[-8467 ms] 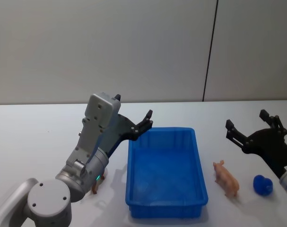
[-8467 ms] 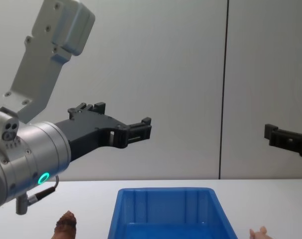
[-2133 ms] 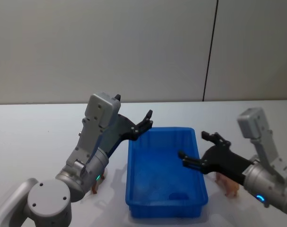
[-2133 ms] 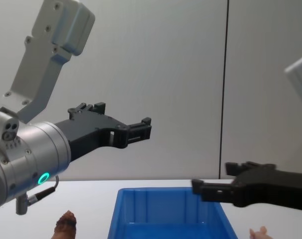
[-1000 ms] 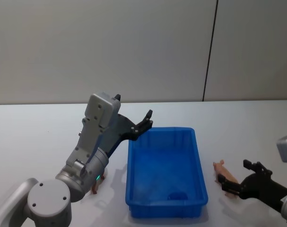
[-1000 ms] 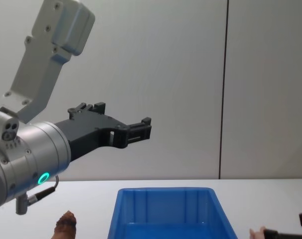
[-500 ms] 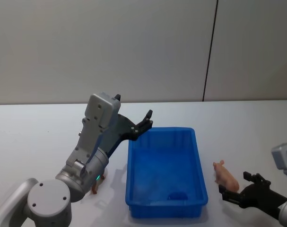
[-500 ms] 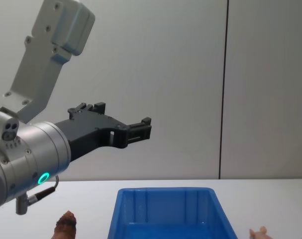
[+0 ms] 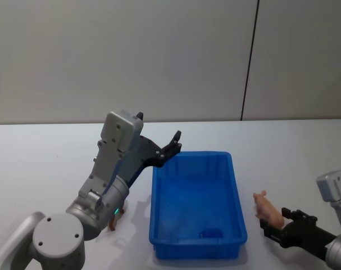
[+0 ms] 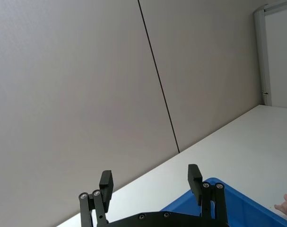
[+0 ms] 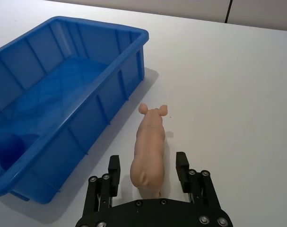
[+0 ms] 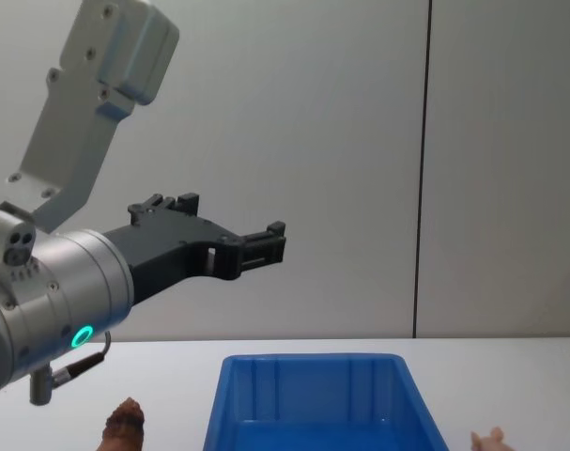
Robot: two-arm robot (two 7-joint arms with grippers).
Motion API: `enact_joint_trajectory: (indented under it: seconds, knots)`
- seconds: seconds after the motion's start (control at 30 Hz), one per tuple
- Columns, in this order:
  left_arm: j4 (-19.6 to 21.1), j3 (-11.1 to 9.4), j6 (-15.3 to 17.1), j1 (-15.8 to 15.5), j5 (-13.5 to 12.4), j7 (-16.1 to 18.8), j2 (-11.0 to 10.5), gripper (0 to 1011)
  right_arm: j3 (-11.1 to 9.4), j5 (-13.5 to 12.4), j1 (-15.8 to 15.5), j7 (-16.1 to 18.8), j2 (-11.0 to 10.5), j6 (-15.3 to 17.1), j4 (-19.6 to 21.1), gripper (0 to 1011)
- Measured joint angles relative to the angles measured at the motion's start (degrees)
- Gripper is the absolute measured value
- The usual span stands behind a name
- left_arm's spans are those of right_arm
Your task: Pick up the two dolls from the table and place them into the box.
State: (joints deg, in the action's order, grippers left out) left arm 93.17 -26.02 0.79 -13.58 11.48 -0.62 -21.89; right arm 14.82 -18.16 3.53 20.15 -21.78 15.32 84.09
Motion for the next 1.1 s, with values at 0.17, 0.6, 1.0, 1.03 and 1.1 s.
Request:
enact_joint_trajectory:
  seconds: [0.17,0.6,1.0,1.03,1.1]
  knots:
    - [0.0,0.0,0.0,0.0,0.0,0.0,0.0,1001,0.13,0.06,0.35,-0.21,0.28,-0.02,-0.61,590]
    - [0.0,0.0,0.0,0.0,0.0,0.0,0.0,1001,0.24,0.23,0.64,-0.81,0.5,-0.73,-0.82,379]
    - [0.0,0.0,0.0,0.0,0.0,0.0,0.0,1001,-0.07,0.62,0.35,-2.19,0.25,-4.34,1.86,379]
    - [0.0,0.0,0.0,0.0,0.0,0.0,0.0,1001,-0.13,0.65,0.34,-2.35,0.21,-4.88,2.37,379]
    - [0.0,0.0,0.0,0.0,0.0,0.0,0.0,1001,-0.21,0.69,0.34,-2.54,0.19,-5.53,2.87,379]
